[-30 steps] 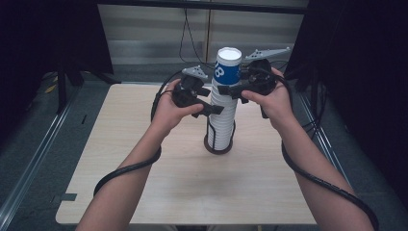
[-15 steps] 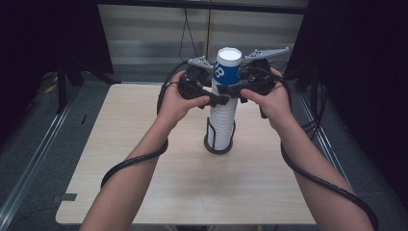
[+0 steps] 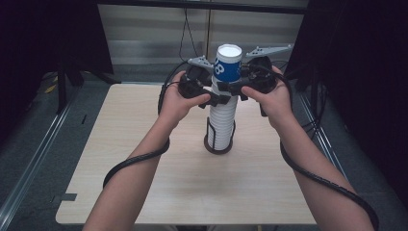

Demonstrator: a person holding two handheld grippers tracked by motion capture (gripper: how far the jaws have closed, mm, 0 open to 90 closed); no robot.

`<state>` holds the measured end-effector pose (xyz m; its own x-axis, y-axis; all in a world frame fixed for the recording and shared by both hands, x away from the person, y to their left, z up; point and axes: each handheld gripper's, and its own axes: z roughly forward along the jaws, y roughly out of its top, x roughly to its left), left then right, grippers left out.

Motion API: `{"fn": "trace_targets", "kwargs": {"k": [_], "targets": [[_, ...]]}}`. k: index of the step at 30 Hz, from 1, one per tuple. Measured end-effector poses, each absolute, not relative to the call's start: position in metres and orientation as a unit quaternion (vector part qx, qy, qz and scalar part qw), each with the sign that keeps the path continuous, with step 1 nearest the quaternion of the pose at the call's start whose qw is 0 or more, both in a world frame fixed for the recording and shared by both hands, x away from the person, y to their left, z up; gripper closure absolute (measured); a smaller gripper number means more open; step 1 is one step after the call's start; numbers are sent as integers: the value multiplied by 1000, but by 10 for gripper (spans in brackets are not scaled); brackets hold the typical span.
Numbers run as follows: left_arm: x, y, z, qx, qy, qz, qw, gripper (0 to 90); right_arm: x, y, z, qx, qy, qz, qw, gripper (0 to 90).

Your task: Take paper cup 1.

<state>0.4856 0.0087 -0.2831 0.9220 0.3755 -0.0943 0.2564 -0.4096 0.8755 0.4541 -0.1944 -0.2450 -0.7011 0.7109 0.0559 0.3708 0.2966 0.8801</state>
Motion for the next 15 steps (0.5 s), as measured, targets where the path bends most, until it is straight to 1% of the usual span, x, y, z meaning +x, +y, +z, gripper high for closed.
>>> {"fn": "trace_targets", "kwargs": {"k": [15], "targets": [[486, 9, -284, 836, 194, 52, 512, 148, 452, -198, -235, 339, 774, 504, 179, 178]]}}
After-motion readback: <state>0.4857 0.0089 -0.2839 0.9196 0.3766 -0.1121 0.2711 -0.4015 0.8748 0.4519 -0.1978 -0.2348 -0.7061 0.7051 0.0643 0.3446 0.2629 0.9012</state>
